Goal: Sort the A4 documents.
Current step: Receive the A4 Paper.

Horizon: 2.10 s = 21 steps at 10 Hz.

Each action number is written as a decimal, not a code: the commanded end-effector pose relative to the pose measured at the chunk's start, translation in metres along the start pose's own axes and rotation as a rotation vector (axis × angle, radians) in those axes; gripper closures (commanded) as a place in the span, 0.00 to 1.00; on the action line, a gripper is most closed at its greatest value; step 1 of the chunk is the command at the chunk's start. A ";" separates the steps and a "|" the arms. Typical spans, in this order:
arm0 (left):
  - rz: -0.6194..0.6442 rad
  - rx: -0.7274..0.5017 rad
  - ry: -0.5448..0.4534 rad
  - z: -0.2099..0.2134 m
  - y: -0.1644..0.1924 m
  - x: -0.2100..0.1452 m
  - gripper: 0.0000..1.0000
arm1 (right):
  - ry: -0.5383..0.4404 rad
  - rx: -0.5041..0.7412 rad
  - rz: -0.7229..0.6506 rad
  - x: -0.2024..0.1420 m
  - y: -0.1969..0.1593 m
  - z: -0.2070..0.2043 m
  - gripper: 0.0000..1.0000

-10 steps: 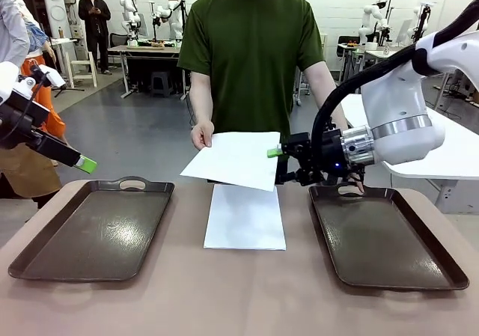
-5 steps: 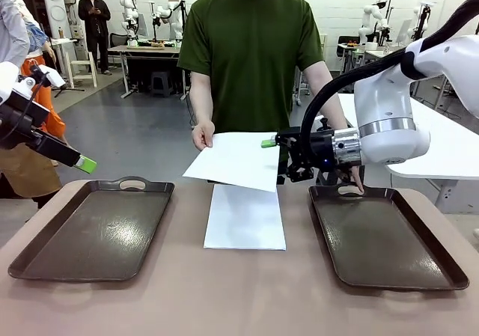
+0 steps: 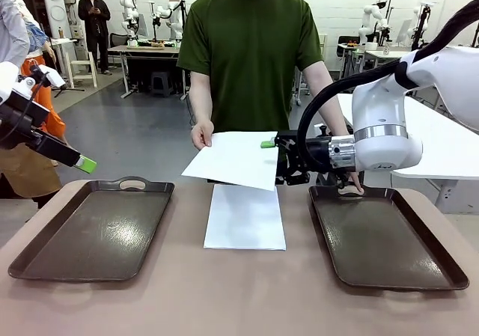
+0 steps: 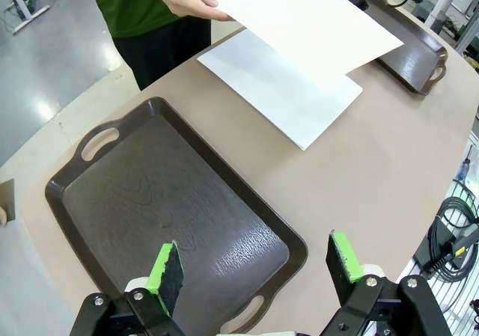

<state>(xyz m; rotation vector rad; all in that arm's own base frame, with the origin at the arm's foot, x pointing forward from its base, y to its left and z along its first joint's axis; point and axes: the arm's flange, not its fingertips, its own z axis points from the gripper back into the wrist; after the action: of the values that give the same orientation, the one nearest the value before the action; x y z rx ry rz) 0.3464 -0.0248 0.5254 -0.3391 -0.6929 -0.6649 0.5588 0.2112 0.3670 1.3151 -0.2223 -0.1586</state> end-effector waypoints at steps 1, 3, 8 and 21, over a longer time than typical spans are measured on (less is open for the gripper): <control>-0.005 -0.012 -0.012 0.000 0.002 -0.001 0.00 | -0.013 0.085 -0.059 0.008 -0.003 -0.009 0.00; -0.005 -0.012 -0.012 0.000 0.002 -0.001 0.00 | -0.019 0.094 -0.058 0.007 -0.007 -0.015 0.07; -0.005 -0.012 -0.012 0.000 0.002 -0.001 0.00 | -0.037 0.091 -0.037 0.013 -0.011 -0.013 0.55; -0.005 -0.012 -0.012 0.000 0.002 -0.001 0.00 | 0.003 0.067 -0.051 0.011 -0.013 -0.020 1.00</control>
<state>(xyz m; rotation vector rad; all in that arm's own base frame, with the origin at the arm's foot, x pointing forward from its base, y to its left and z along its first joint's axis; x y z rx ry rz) 0.3464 -0.0246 0.5254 -0.3392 -0.6930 -0.6640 0.5751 0.2259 0.3519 1.3919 -0.1889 -0.1833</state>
